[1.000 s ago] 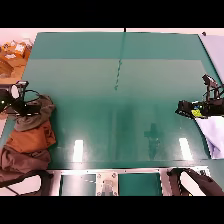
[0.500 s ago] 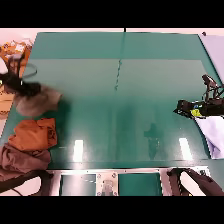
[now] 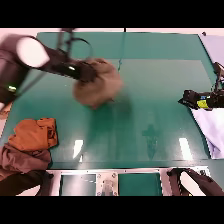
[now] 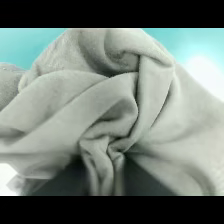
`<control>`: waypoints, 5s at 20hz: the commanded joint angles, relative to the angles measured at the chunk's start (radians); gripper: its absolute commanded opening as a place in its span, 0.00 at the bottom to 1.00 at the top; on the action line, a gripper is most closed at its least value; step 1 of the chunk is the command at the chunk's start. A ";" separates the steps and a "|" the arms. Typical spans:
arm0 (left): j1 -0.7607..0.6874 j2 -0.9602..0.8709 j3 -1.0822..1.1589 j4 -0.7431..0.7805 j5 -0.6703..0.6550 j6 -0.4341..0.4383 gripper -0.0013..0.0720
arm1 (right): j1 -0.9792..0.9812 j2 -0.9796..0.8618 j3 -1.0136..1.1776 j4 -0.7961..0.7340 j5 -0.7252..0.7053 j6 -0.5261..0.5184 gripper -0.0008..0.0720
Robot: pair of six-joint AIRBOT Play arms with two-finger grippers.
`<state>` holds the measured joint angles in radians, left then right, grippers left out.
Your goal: Fold the shirts.
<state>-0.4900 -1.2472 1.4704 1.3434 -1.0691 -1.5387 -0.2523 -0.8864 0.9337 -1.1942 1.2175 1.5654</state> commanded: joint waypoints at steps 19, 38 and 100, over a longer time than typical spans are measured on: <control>0.295 -0.106 -0.634 -0.473 0.292 0.176 0.98 | 0.176 -0.397 -0.117 0.452 -0.312 -0.234 0.70; 0.237 -0.169 -0.369 -0.273 0.094 0.152 0.05 | 0.153 -0.523 0.113 0.459 -0.315 -0.266 0.03; 0.373 -0.106 -0.872 -0.912 0.228 0.758 0.05 | 0.227 -0.354 -0.169 0.503 -0.225 -0.242 0.57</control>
<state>-0.1165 -1.3491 0.5995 0.3916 -0.8444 -0.7818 -0.0128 -1.2373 0.7639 -0.7017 0.9997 1.3247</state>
